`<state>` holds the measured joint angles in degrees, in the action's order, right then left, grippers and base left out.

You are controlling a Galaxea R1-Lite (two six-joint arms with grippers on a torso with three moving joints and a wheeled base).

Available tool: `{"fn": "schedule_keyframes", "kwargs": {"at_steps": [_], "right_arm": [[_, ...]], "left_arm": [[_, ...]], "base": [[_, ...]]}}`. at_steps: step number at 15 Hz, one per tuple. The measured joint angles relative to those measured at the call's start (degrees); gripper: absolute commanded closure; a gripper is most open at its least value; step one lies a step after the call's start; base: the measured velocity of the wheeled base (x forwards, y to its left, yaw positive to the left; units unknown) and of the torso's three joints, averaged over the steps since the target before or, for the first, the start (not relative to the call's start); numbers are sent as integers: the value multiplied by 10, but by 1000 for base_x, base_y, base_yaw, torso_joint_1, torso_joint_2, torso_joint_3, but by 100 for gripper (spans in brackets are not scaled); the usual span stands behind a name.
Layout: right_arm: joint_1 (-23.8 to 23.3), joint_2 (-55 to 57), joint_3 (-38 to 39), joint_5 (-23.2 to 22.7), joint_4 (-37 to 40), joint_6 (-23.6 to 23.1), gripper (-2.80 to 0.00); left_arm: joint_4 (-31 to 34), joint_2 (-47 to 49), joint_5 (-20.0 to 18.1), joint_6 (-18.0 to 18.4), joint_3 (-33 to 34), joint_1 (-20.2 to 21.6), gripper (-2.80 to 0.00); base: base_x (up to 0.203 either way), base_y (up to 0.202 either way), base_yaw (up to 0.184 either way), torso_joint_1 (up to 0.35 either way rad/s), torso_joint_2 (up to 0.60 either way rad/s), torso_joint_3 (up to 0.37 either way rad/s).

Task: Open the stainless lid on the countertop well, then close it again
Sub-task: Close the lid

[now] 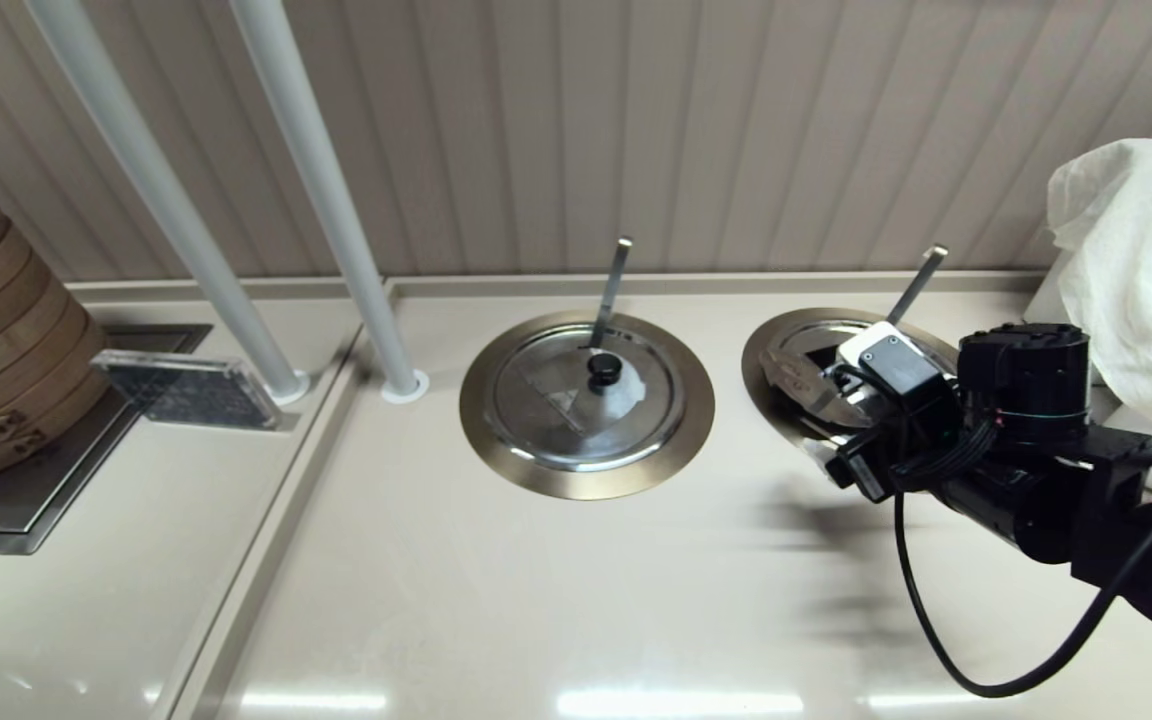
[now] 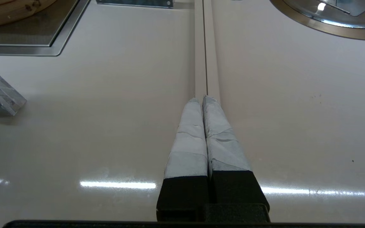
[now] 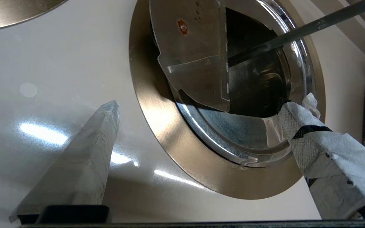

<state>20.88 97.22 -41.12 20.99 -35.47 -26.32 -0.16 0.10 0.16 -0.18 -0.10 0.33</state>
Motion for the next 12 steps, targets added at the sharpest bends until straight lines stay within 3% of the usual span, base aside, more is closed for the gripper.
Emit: {"fn": "schedule_keyframes", "kwargs": {"at_steps": [12], "right_arm": [[-12,67,-28,44,-51,2,-280]], "left_arm": [[0,0,0,0,0,0,0]], "base": [[0,0,0,0,0,0]]}}
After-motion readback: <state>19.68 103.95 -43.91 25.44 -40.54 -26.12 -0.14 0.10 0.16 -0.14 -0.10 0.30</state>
